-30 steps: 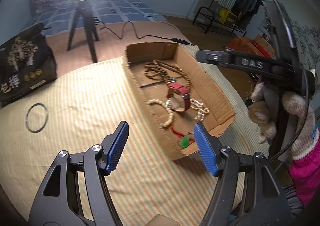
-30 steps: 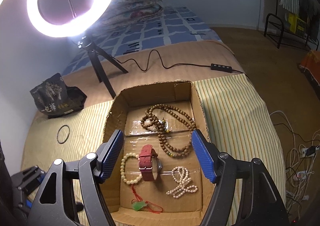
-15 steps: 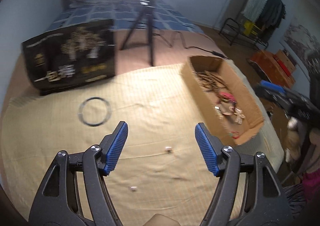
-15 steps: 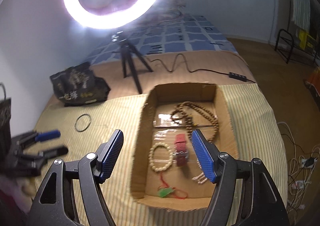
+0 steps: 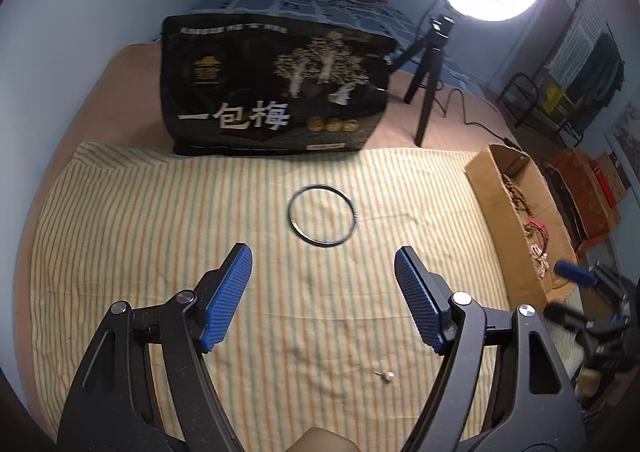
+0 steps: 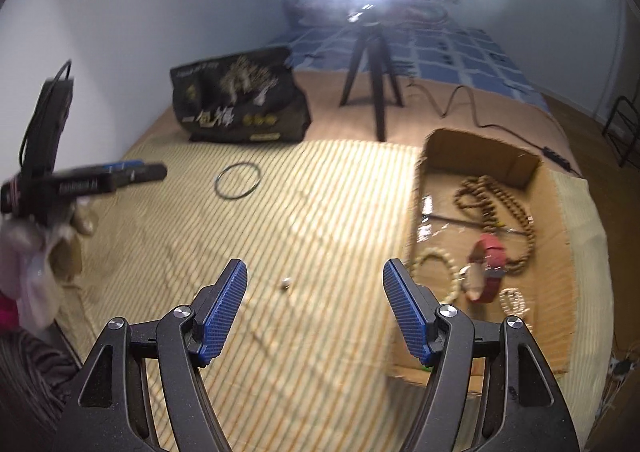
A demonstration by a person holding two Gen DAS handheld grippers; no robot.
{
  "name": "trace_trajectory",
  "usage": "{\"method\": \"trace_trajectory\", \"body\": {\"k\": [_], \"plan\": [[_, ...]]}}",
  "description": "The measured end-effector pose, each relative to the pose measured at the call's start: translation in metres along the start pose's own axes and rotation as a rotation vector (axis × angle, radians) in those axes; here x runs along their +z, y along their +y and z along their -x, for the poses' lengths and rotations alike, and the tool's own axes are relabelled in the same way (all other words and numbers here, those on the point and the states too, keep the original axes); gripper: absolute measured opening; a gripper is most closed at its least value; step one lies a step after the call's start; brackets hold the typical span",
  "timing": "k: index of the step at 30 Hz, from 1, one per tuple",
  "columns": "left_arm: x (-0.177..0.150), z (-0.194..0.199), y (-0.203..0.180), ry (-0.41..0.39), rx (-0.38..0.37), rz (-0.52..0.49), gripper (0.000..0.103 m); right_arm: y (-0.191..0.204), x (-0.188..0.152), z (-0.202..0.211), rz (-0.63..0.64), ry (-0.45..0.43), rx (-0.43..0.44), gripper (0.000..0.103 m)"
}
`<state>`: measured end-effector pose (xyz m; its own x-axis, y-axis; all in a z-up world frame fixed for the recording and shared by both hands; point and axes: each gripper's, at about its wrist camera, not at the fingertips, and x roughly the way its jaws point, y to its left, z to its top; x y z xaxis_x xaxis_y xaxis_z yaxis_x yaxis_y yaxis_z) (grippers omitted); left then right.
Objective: Organize jewelry
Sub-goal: 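Move left tool to the black ring while right tool moves to a pearl earring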
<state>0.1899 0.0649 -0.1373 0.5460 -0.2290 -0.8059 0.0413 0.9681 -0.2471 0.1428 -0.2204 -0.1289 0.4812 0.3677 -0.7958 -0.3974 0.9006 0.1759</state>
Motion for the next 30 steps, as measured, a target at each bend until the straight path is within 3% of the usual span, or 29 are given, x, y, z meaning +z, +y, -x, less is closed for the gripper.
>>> {"method": "trace_trajectory", "body": {"k": [8,17,30], "plan": [[0.002,-0.013,0.010,0.020,-0.016,0.015,0.076,0.019,-0.015,-0.030,0.025,0.074,0.037,0.070],[0.001,-0.047,-0.005,0.066,-0.053,-0.019,0.076,0.027,-0.020,-0.059,0.034,0.116,0.044,0.070],[0.003,-0.110,-0.023,0.136,0.019,-0.071,0.076,0.023,-0.021,-0.080,0.047,0.152,0.040,0.070]]}}
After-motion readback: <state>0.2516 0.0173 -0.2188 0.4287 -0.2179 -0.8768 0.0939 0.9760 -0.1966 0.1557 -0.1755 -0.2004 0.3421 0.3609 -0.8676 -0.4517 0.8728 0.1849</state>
